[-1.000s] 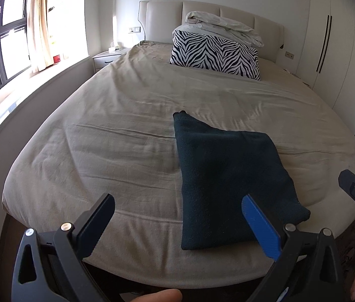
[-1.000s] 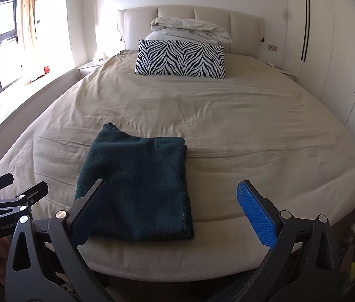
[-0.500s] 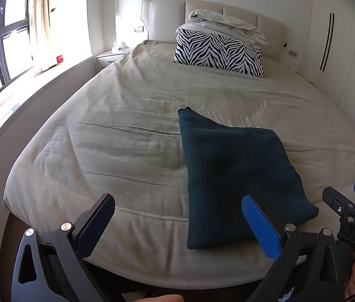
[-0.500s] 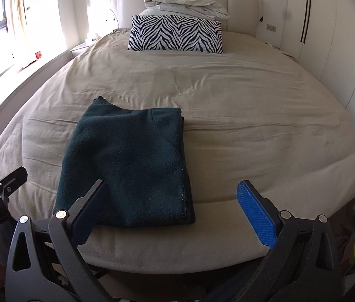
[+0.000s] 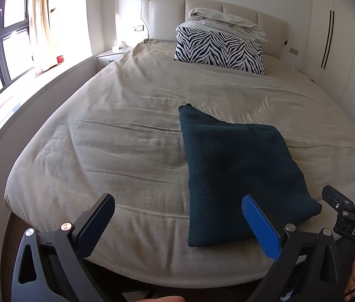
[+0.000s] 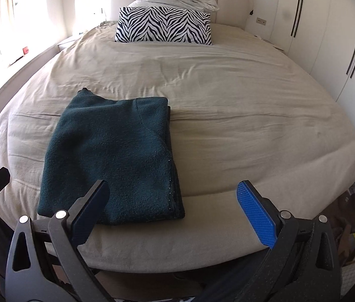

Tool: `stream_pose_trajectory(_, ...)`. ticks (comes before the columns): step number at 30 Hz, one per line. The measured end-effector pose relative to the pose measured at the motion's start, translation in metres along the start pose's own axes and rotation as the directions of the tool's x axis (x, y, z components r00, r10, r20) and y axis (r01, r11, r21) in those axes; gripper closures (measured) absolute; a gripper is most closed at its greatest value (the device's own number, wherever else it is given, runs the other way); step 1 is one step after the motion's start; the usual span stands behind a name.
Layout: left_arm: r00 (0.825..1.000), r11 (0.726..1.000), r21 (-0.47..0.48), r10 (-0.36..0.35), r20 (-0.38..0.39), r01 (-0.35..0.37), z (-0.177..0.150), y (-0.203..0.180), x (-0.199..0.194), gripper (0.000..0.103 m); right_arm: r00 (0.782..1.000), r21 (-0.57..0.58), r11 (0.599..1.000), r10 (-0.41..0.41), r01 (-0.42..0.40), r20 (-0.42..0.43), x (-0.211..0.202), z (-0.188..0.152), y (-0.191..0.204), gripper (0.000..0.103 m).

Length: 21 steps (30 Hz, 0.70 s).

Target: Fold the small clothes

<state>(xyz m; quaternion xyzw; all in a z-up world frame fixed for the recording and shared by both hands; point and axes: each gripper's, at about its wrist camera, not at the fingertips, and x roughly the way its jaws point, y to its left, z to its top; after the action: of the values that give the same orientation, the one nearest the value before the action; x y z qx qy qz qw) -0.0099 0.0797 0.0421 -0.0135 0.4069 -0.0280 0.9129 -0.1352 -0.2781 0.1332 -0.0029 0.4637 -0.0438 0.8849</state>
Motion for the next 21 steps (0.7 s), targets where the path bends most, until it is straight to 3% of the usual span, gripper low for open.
stream_pose_trajectory(21,1.000,1.000,-0.001,-0.001,-0.013,0.001,-0.0018,0.0009,0.0054,0.000,1.000,-0.005,1.000,0.005,-0.005,-0.003,-0.0008,-0.0010,0.0087,0.000)
